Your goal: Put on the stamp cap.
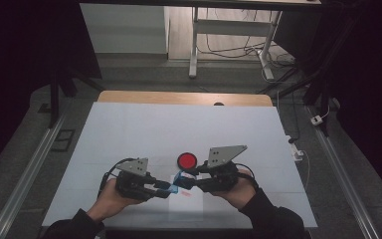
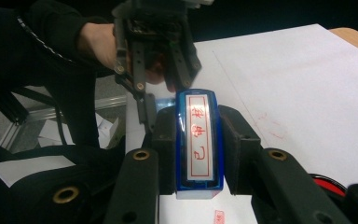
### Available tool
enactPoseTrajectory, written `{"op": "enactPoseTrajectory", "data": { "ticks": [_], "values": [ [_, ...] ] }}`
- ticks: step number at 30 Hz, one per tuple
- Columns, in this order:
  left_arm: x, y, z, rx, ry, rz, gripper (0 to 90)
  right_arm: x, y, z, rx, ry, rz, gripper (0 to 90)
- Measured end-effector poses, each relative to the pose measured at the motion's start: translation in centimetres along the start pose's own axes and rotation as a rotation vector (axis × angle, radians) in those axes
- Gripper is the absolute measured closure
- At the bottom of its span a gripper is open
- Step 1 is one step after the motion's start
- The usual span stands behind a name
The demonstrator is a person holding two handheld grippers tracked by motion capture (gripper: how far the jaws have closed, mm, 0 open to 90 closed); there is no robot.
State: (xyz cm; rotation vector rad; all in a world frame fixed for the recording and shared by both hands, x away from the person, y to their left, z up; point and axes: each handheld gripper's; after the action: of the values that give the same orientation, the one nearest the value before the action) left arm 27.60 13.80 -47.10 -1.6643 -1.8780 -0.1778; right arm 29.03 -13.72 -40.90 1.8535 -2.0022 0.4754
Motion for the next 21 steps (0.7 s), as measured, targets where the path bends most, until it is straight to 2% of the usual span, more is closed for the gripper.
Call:
{"op": "enactPoseTrajectory", "data": {
  "ticks": [11, 21],
  "values": [
    [-1.6, 0.7, -1.3, -0.036, 0.01, 0.07, 69.0, -0.4, 0.3, 0.0, 0.018, -0.003, -0.019, 70.2],
    [-1.7, 1.0, -1.3, -0.037, -0.008, 0.108, 69.2, -0.3, 0.4, -0.1, 0.022, -0.006, -0.033, 70.3]
  ]
}}
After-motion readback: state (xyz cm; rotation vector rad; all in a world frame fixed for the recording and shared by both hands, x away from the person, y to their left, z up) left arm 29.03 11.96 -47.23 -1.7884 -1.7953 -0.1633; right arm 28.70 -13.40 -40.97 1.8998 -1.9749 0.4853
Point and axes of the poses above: each handheld gripper's, and its own axes: x roughly backward along the jaws, z roughly out of its underside, y roughly to its left, and after that the axes turned 4 degrees about x, right-handed
